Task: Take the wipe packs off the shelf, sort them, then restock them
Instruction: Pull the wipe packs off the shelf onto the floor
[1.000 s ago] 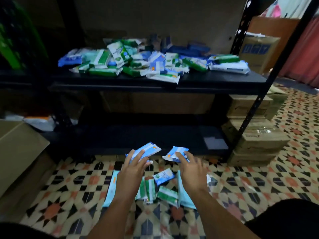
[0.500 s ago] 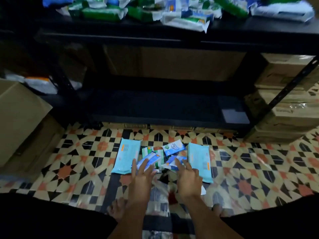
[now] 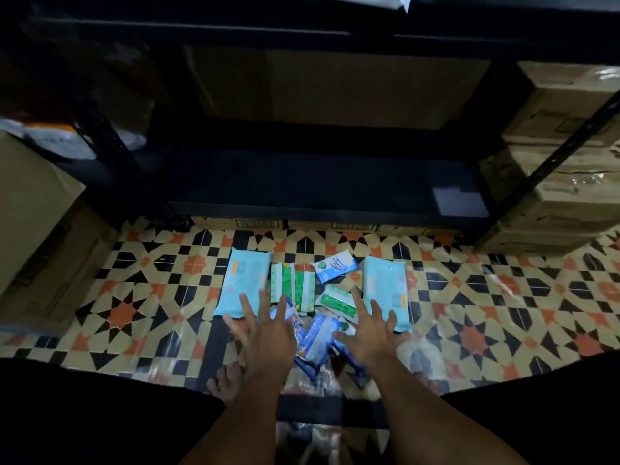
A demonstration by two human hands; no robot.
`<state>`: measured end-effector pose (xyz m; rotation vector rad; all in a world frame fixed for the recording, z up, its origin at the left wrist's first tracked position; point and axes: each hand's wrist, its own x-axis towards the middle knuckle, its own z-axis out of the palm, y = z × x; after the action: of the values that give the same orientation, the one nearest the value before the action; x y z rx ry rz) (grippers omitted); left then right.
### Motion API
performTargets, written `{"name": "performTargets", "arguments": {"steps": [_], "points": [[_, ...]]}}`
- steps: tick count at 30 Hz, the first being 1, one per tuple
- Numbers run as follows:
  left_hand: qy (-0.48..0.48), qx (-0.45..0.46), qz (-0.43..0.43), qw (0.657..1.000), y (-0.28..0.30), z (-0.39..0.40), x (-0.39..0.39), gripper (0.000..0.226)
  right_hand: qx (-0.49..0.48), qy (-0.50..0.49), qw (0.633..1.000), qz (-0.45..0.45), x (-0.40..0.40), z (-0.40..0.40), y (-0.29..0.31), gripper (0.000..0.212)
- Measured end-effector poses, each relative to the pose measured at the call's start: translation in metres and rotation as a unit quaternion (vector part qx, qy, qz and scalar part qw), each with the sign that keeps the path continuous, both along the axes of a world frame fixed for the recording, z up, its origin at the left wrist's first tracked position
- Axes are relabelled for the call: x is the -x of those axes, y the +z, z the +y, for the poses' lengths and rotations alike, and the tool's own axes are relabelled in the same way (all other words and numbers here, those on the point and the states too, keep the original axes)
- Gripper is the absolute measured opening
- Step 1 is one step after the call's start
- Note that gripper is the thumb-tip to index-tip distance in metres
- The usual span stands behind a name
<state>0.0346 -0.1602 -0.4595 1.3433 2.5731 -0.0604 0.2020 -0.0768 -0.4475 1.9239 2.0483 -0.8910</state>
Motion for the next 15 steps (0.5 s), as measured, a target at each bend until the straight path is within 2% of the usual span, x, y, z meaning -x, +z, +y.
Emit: {"name": "performTargets", "arguments": {"steps": [3, 7, 10, 15], "points": [[-0.029, -0.022, 0.000, 0.999, 0.023, 0.024, 0.006, 0.055, -0.076, 0.005, 0.997, 0.014, 0.004, 0.016, 0.017, 0.070], [-0.074, -0.136, -0.009, 0.988, 0.073, 0.067, 0.018, 0.037, -0.199, 0.025, 0.978, 0.053, 0.011, 0.050, 0.063, 0.036], [-0.116, -0.231, 0.005, 0.966, 0.127, 0.100, 0.028, 0.027, -0.286, 0.038, 0.954, 0.075, 0.016, 0.082, 0.116, 0.024], [-0.156, -0.347, 0.083, 0.921, 0.226, 0.148, 0.044, 0.026, -0.437, 0.067, 0.888, 0.130, 0.026, 0.126, 0.211, 0.021]]}}
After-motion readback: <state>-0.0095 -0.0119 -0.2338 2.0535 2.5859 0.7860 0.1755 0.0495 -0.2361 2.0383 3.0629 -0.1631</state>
